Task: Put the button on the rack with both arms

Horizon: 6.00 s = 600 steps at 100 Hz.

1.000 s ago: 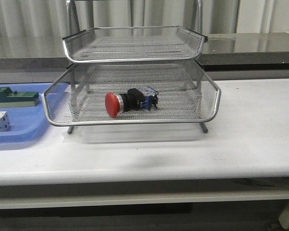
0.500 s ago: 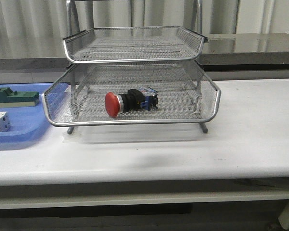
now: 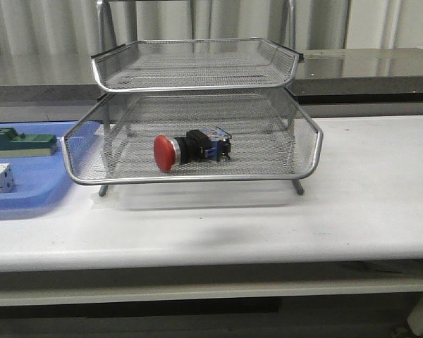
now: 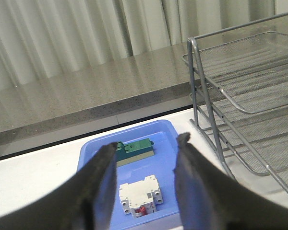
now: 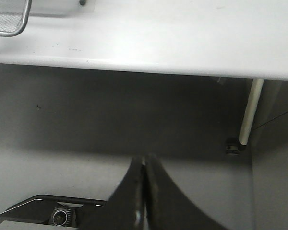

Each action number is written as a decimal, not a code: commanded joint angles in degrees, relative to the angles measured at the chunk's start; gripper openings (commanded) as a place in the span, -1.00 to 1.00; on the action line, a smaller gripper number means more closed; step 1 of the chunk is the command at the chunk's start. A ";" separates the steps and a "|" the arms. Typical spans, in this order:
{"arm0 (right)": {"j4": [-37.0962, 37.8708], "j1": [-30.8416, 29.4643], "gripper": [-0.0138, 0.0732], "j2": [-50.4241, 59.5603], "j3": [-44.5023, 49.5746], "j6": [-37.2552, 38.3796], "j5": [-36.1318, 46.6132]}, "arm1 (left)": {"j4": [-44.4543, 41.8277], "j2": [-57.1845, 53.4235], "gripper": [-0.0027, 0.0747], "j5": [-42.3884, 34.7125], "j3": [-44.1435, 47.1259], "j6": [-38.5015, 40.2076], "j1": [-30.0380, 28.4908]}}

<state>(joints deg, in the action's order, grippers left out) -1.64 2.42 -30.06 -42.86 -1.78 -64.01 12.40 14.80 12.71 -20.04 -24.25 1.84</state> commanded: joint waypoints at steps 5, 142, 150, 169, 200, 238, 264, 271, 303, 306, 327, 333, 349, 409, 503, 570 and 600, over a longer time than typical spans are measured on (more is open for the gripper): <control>0.07 -0.29 -0.85 -0.41 -1.89 -0.04 2.86 | 0.88 0.46 -0.74 -4.88 -1.38 0.58 -0.15; -9.90 -0.23 -0.85 -2.28 -1.84 -0.04 11.94 | 0.88 0.46 -0.99 -4.88 -1.38 0.58 -0.15; -14.09 -0.23 -0.85 -4.87 -1.84 -0.04 13.45 | 0.88 0.46 -0.99 -4.88 -1.38 0.58 -0.15; -23.96 -0.04 -0.84 -14.33 -1.84 -0.56 15.88 | 0.88 0.46 -0.99 -4.88 -1.38 0.58 -0.15; -34.33 6.80 -0.84 -29.69 -1.84 -5.51 25.07 | 0.88 0.46 -0.99 -4.88 -1.38 0.58 -0.15; -38.80 20.17 -0.84 -42.96 -1.84 -5.51 36.21 | 0.88 0.46 -0.99 -4.88 -1.38 0.58 -0.15; -41.92 25.97 -0.84 -49.92 -1.84 -5.51 43.30 | 0.88 0.46 -0.99 -4.88 -1.38 0.58 -0.15; -42.18 27.23 -0.84 -51.89 -1.95 -5.51 44.90 | 0.88 0.46 -0.99 -4.88 -1.38 0.58 -0.15; -42.30 29.61 -0.84 -60.68 -7.28 -5.66 46.54 | 0.88 0.46 -0.99 -4.88 -1.38 0.58 -0.15; -42.30 29.61 -0.84 -61.52 -7.89 -5.64 46.61 | 0.88 0.46 -0.99 -4.88 -1.38 0.58 -0.15; -42.30 29.61 -0.84 -65.13 -11.57 -5.94 47.34 | 0.88 0.46 -0.99 -4.88 -1.38 0.58 -0.15; -42.24 29.61 -0.84 -65.60 -12.64 -6.21 47.66 | 0.88 0.46 -0.99 -4.88 -1.38 0.58 -0.15; -41.94 29.61 -0.84 -67.13 -15.36 -7.29 49.27 | 0.88 0.46 -0.99 -4.88 -1.38 0.58 -0.15; -40.38 29.55 -0.84 -71.51 -21.95 -10.56 59.97 | 0.88 0.46 -0.99 -4.88 -1.38 0.58 -0.15; -40.36 29.55 -0.84 -67.61 -21.76 -13.68 56.14 | 0.88 0.46 -0.99 -4.88 -1.38 0.58 -0.15; -27.62 18.03 -0.82 -47.34 -12.82 -14.65 49.62 | 0.88 0.46 -0.99 -4.88 -1.38 0.58 -0.15; -26.23 10.94 -0.82 -32.97 -2.28 -14.65 49.85 | 0.88 0.46 -0.99 -4.88 -1.38 0.58 -0.15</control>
<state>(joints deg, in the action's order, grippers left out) -28.09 14.78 -68.57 -46.02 -15.71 -16.88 12.52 14.80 12.49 -20.04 -24.15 1.87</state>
